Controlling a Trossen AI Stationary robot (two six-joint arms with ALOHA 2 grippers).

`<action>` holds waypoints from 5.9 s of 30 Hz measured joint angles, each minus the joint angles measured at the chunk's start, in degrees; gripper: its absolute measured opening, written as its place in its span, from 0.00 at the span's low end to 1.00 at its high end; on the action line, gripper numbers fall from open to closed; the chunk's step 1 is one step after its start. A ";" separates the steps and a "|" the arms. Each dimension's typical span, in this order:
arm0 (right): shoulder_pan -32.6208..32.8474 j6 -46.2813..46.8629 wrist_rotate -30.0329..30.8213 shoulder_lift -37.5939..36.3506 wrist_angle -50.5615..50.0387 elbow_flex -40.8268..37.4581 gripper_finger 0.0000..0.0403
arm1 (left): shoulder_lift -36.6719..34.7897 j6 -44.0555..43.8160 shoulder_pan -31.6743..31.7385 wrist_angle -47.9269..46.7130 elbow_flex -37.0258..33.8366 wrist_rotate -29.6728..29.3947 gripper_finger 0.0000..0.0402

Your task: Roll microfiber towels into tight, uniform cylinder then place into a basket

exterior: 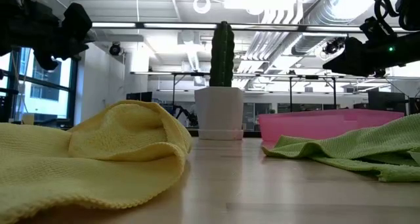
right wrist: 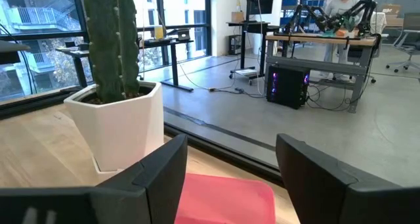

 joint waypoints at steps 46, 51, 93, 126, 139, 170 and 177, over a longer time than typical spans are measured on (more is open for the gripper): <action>0.00 17.10 -1.41 0.01 2.14 0.01 0.56 | 0.00 0.01 0.02 0.52 0.00 0.18 0.36; 0.00 23.38 -1.29 0.01 2.50 0.00 0.56 | 0.02 1.83 0.02 0.52 0.00 0.16 0.36; 0.00 1.18 -10.76 9.93 32.49 9.11 0.56 | 40.40 9.44 -0.75 13.37 24.64 40.59 0.36; 23.61 12.64 -27.76 62.10 7.37 37.86 0.56 | 68.79 16.45 -31.77 16.33 30.64 47.77 0.36; 38.17 40.51 -33.95 74.06 0.42 37.86 0.56 | 75.37 4.96 -39.00 16.46 30.97 41.76 0.36; 46.73 36.93 -18.44 93.71 9.60 37.68 0.56 | 76.08 9.08 -55.55 13.62 30.91 34.67 0.36; 43.38 26.31 -10.71 92.90 17.41 39.25 0.56 | 76.08 8.99 -56.41 11.60 30.91 34.63 0.36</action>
